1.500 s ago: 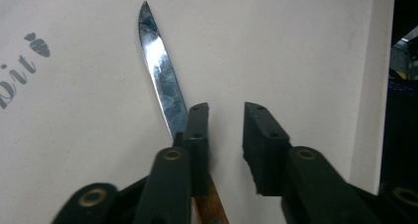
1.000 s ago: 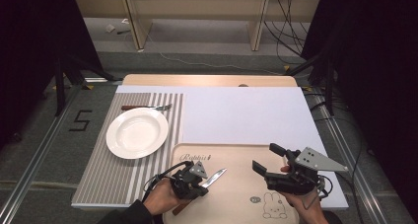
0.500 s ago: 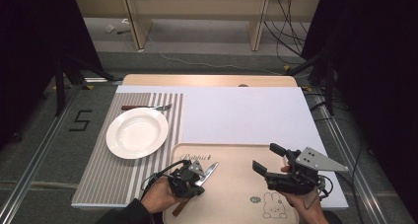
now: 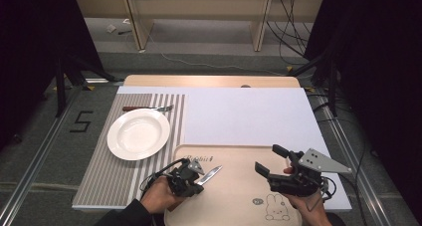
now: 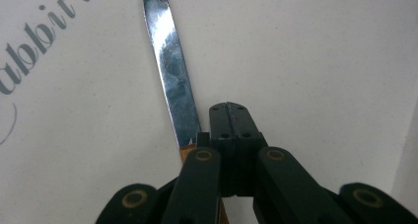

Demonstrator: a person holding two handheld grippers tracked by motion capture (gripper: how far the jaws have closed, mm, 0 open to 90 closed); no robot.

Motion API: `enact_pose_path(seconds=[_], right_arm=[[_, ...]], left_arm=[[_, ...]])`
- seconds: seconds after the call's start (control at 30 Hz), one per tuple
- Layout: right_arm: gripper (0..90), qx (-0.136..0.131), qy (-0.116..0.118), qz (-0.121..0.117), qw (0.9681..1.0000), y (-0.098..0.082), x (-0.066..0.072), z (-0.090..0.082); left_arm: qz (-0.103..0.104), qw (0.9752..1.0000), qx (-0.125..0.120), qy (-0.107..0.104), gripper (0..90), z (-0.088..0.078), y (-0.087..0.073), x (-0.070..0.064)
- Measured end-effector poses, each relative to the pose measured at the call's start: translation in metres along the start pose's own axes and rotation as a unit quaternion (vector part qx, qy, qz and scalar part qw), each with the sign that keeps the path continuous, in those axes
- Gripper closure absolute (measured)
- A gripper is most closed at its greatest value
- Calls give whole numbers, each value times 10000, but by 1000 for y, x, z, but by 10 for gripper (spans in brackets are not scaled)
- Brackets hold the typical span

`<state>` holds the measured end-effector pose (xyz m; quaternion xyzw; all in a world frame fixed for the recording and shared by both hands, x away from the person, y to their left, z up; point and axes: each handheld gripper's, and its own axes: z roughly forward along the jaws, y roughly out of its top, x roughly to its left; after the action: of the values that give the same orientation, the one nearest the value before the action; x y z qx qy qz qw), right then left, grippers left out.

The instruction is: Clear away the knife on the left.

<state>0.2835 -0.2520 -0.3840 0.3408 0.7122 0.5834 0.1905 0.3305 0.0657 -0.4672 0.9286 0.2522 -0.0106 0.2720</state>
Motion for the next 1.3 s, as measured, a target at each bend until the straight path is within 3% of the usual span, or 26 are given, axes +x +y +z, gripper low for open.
enact_pose_path(seconds=[0.27,0.63,1.3], right_arm=[[188,13,2,-5,10000,0,0,0],[188,0,7,1,10000,0,0,0],[188,-6,8,-6,10000,0,0,-1]], left_arm=[[-94,9999,-61,92,897,-1,0,6],[-342,9992,42,204,897,-7,-5,18],[-570,9977,347,130,897,-16,-14,28]])
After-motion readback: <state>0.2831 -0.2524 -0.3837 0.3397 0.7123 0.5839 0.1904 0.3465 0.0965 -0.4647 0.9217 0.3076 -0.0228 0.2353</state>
